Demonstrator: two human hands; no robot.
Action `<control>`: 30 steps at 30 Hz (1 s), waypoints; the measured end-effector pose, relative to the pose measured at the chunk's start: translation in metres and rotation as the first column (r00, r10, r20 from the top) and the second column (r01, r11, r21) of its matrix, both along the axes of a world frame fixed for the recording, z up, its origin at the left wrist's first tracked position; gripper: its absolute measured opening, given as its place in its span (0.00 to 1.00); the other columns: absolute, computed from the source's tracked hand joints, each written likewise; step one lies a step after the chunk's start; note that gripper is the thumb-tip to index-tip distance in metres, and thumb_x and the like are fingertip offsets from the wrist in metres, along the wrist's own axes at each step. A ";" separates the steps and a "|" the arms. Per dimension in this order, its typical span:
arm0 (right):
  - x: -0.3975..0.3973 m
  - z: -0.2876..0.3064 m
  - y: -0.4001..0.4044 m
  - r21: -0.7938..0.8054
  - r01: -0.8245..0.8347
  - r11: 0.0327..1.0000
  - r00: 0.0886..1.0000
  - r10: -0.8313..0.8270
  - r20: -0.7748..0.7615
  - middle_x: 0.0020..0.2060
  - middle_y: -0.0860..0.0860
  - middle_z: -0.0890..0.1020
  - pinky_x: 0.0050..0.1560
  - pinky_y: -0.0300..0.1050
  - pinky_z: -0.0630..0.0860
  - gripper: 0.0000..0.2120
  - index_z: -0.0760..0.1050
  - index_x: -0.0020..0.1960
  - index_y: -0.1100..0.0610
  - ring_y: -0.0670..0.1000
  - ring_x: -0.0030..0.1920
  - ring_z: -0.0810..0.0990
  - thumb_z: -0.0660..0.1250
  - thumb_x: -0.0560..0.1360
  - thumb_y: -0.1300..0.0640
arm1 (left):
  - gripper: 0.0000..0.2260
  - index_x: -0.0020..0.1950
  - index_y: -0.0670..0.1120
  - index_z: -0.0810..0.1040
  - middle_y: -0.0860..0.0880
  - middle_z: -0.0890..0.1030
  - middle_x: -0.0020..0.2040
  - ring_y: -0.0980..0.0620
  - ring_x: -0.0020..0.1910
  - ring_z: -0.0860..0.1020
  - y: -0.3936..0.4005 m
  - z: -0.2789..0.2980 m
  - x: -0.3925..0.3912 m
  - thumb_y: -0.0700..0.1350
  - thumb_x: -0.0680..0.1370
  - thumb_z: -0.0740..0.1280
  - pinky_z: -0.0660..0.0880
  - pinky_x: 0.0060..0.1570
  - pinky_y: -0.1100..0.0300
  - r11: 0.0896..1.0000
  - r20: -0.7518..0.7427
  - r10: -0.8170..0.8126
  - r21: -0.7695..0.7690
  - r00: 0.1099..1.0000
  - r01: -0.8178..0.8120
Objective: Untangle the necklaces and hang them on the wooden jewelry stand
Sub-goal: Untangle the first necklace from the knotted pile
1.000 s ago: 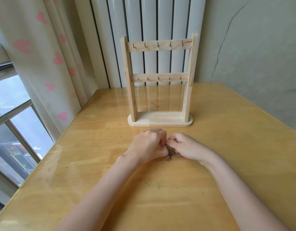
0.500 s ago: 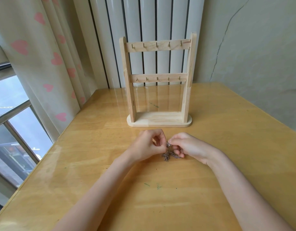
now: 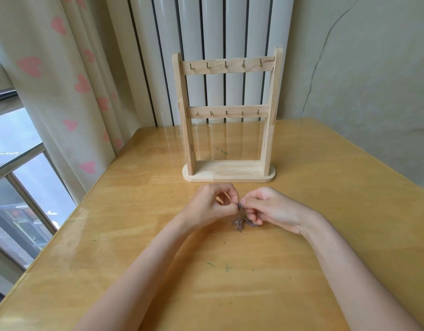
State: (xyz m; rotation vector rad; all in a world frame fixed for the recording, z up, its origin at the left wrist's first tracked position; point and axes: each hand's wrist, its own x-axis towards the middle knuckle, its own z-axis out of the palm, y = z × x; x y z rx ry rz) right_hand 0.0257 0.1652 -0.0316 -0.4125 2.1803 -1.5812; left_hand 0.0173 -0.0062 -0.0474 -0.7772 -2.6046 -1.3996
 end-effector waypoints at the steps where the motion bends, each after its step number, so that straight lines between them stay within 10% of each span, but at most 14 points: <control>1: 0.000 0.000 -0.001 -0.004 0.008 1.000 1.000 -0.008 -0.003 0.29 0.51 0.69 0.30 0.37 0.66 0.06 0.72 0.47 0.63 0.48 0.31 0.67 0.59 0.78 0.61 | 0.06 0.35 0.52 0.74 0.54 0.76 0.33 0.56 0.34 0.73 0.000 -0.001 -0.001 0.52 0.63 0.63 0.73 0.38 0.61 1.000 0.018 -0.007 0.015 1.000 0.007; 13: -0.003 -0.005 -0.007 0.007 0.262 0.965 0.952 -0.257 -0.164 0.28 0.52 0.73 0.32 0.39 0.66 0.08 0.73 0.38 0.60 0.48 0.28 0.68 0.61 0.76 0.63 | 0.05 0.33 0.51 0.72 0.60 0.76 0.31 0.58 0.33 0.74 0.004 -0.007 -0.004 0.50 0.62 0.64 0.73 0.37 0.64 0.995 0.000 -0.007 0.098 1.000 0.007; 17: -0.003 -0.003 -0.002 -0.141 0.163 0.977 0.986 -0.168 -0.024 0.29 0.54 0.75 0.34 0.38 0.69 0.05 0.76 0.42 0.65 0.49 0.31 0.71 0.64 0.76 0.64 | 0.02 0.34 0.49 0.72 0.58 0.76 0.32 0.56 0.33 0.75 -0.001 -0.007 -0.006 0.46 0.65 0.65 0.73 0.38 0.62 0.984 0.021 0.054 0.168 0.998 -0.057; 22: 0.000 0.000 -0.003 0.055 0.090 0.994 0.995 -0.088 -0.050 0.28 0.54 0.75 0.34 0.40 0.68 0.08 0.74 0.35 0.60 0.49 0.29 0.70 0.65 0.73 0.64 | 0.03 0.37 0.48 0.73 0.58 0.76 0.33 0.60 0.32 0.74 0.001 -0.003 -0.002 0.40 0.67 0.64 0.72 0.37 0.64 0.982 0.054 -0.018 0.189 0.998 0.007; 30: 0.000 0.001 -0.003 -0.041 0.178 0.983 0.980 -0.181 -0.084 0.29 0.53 0.72 0.32 0.38 0.67 0.10 0.72 0.34 0.59 0.46 0.30 0.71 0.61 0.73 0.67 | 0.06 0.36 0.49 0.71 0.56 0.75 0.31 0.60 0.31 0.72 0.008 -0.006 0.002 0.40 0.69 0.67 0.70 0.35 0.68 0.997 -0.004 0.008 -0.074 1.000 -0.008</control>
